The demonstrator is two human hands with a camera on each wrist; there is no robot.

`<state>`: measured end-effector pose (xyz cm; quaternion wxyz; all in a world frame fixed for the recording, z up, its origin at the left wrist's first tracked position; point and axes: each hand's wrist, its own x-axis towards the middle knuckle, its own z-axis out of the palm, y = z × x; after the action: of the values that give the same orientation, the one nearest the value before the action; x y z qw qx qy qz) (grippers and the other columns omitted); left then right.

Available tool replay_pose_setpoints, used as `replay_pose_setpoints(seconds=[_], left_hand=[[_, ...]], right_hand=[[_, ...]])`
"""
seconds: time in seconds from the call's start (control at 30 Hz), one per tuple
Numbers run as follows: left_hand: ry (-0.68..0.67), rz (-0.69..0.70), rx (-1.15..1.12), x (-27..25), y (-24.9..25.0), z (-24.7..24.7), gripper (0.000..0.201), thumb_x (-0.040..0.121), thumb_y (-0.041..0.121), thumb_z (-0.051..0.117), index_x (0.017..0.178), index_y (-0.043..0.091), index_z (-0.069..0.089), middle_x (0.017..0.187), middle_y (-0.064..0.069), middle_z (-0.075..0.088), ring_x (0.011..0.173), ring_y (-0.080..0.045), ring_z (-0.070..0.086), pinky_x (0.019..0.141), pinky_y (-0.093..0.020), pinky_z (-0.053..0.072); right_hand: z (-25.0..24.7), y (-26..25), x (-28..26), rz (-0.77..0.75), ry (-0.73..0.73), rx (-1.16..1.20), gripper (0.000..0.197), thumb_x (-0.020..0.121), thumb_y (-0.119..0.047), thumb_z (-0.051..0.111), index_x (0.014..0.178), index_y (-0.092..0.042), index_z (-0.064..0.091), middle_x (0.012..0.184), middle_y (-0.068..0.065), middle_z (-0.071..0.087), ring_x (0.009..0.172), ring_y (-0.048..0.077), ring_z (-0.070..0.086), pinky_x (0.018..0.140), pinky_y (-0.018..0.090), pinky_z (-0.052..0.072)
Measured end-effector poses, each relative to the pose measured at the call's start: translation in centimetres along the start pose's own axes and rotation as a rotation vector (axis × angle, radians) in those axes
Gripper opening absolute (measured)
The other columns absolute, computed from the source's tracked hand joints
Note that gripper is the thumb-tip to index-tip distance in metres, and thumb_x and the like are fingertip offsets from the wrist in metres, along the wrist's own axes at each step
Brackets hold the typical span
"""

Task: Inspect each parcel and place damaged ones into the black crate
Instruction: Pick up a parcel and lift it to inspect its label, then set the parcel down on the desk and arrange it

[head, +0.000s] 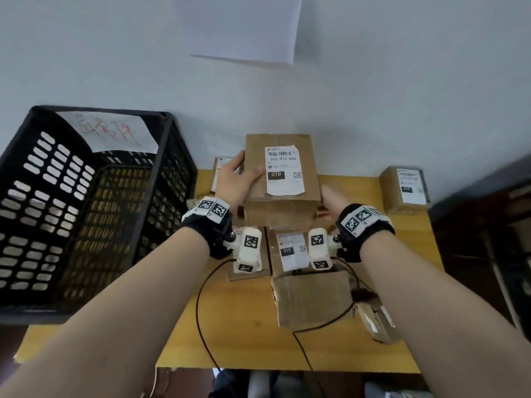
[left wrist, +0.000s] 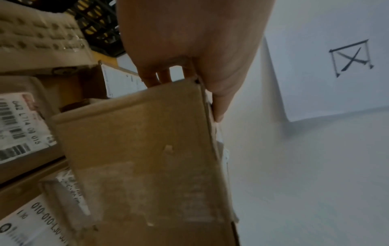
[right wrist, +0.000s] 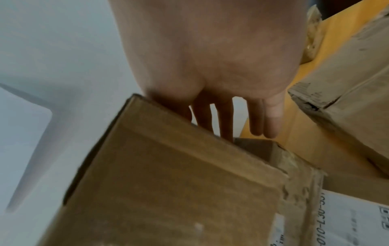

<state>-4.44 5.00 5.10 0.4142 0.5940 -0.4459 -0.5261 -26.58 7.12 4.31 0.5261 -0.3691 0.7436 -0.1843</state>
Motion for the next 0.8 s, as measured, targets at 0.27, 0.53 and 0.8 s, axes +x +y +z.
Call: replay_pose_setpoints(seconds=[0.27, 0.53, 0.8], left_hand=[[0.031, -0.058, 0.011, 1.3, -0.4, 1.1, 0.052, 0.091, 0.028, 0.079, 0.140, 0.021, 0.063, 0.117, 0.012, 0.072, 0.099, -0.009, 0.074, 0.083, -0.028, 0.061], [0.025, -0.271, -0.029, 1.4, -0.9, 0.8, 0.076, 0.083, 0.043, 0.085, 0.145, 0.013, 0.055, 0.127, -0.007, 0.072, 0.102, -0.020, 0.075, 0.089, -0.038, 0.063], [-0.035, -0.409, -0.095, 1.5, -1.8, 0.6, 0.090, 0.071, 0.060, 0.085, 0.145, 0.017, 0.054, 0.125, -0.007, 0.073, 0.103, -0.024, 0.076, 0.093, -0.049, 0.061]], right_hand=[[-1.4, -7.9, -3.9, -0.490, 0.196, -0.028, 0.048, 0.111, -0.041, 0.033, 0.125, -0.021, 0.074, 0.125, 0.012, 0.072, 0.104, 0.030, 0.065, 0.072, 0.012, 0.046], [0.6, -9.5, -2.6, -0.409, -0.028, -0.652, 0.036, 0.107, -0.030, 0.043, 0.085, -0.008, 0.062, 0.080, 0.005, 0.059, 0.081, 0.025, 0.059, 0.064, 0.033, 0.036], [0.9, -8.6, -2.3, -0.409, -0.045, -0.617, 0.042, 0.107, -0.032, 0.041, 0.096, -0.004, 0.071, 0.093, 0.010, 0.073, 0.086, 0.028, 0.067, 0.075, 0.037, 0.051]])
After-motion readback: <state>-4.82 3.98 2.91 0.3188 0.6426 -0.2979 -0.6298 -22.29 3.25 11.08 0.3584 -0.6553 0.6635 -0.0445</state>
